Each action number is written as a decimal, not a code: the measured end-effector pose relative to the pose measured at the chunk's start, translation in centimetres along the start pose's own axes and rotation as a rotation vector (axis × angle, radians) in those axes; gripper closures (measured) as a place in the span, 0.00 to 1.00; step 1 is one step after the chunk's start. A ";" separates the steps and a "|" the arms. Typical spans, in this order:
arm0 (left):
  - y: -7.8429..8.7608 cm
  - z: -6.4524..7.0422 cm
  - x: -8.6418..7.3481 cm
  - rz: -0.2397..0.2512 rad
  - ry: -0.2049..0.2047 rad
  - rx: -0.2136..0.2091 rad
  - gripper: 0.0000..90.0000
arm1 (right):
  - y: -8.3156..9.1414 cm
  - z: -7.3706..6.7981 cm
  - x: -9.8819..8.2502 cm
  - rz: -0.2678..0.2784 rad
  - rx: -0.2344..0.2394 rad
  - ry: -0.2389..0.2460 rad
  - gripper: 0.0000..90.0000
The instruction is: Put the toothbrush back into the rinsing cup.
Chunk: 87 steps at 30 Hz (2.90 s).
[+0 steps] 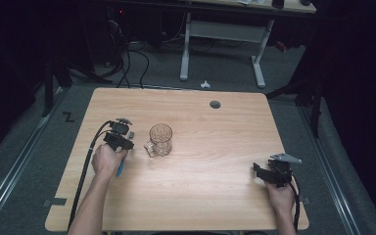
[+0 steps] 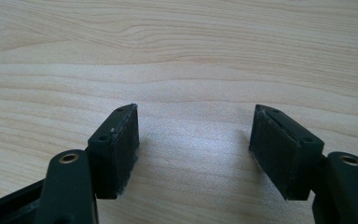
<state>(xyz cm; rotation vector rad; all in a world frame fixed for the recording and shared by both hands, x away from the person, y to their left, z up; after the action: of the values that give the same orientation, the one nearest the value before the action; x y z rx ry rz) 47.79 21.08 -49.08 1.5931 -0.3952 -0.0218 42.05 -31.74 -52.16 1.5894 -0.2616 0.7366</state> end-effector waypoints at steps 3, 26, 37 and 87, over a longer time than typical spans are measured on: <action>-0.3 -0.1 0.1 -0.005 0.004 -0.007 0.64 | 0.0 0.0 0.0 0.000 0.000 0.000 0.37; -0.8 -0.2 0.4 -0.025 0.033 -0.070 0.82 | 0.0 0.0 0.0 0.000 0.000 0.001 0.37; -0.8 -0.3 0.4 -0.028 0.040 -0.072 0.88 | 0.0 0.0 0.0 -0.001 -0.001 -0.002 0.37; 6.1 -0.2 -0.7 0.168 0.021 -0.132 0.88 | 0.0 0.0 0.0 0.000 0.002 0.000 0.37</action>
<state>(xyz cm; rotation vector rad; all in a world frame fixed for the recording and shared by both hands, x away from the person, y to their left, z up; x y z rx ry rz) 45.74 21.45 -43.27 1.4254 -0.5001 0.0957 42.05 -31.74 -52.16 1.5911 -0.2607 0.7374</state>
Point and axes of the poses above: each handheld gripper's, and its own axes: y roughly backward along the jaws, x roughly out of its top, z roughly to its right, the point moved 3 cm from there along -y, roughly forward along the jaws, and after that the axes turned 11 degrees about -z, right-handed, at the moved point
